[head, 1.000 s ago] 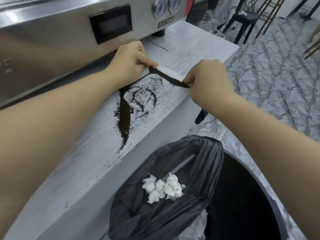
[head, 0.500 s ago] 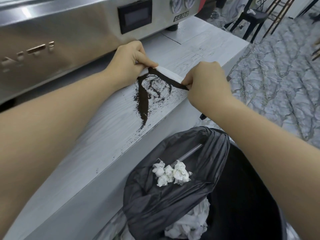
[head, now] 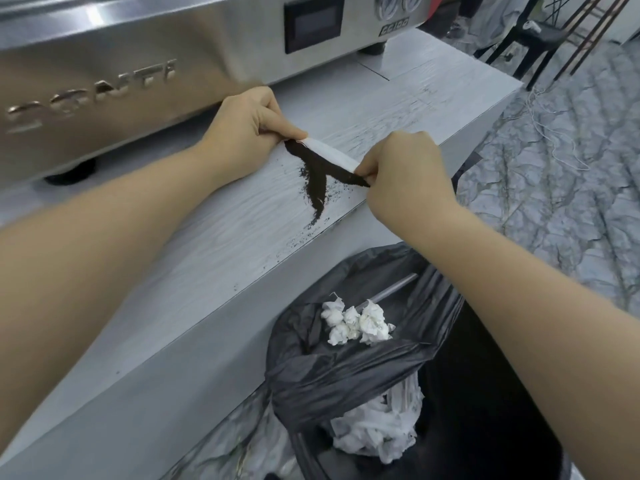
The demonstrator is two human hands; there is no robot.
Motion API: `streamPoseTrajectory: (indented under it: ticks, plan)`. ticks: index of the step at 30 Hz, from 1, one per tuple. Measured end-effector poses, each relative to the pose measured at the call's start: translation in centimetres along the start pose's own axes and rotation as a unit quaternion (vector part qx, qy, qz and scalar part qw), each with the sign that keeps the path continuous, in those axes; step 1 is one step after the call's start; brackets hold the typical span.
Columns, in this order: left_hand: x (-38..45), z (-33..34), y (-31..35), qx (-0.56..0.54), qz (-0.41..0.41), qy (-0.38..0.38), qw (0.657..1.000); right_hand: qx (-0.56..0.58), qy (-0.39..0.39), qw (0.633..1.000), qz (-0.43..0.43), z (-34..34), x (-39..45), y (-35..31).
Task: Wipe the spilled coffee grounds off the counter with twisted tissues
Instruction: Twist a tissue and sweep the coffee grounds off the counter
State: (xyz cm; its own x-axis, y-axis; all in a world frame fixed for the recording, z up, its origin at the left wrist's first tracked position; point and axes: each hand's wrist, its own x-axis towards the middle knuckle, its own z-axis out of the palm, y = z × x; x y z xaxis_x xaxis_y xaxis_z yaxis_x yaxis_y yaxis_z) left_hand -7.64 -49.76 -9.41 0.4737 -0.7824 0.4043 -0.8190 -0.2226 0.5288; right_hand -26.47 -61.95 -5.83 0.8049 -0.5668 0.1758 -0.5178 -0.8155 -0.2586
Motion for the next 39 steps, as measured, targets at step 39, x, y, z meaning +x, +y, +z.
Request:
streamPoseTrajectory:
  ticks: [39]
  plan:
    - [-14.0,-5.0,6.2,0.089,-0.186,0.055,0.977,0.193,-0.093,0.849,-0.484,1.1,8.2,0.4]
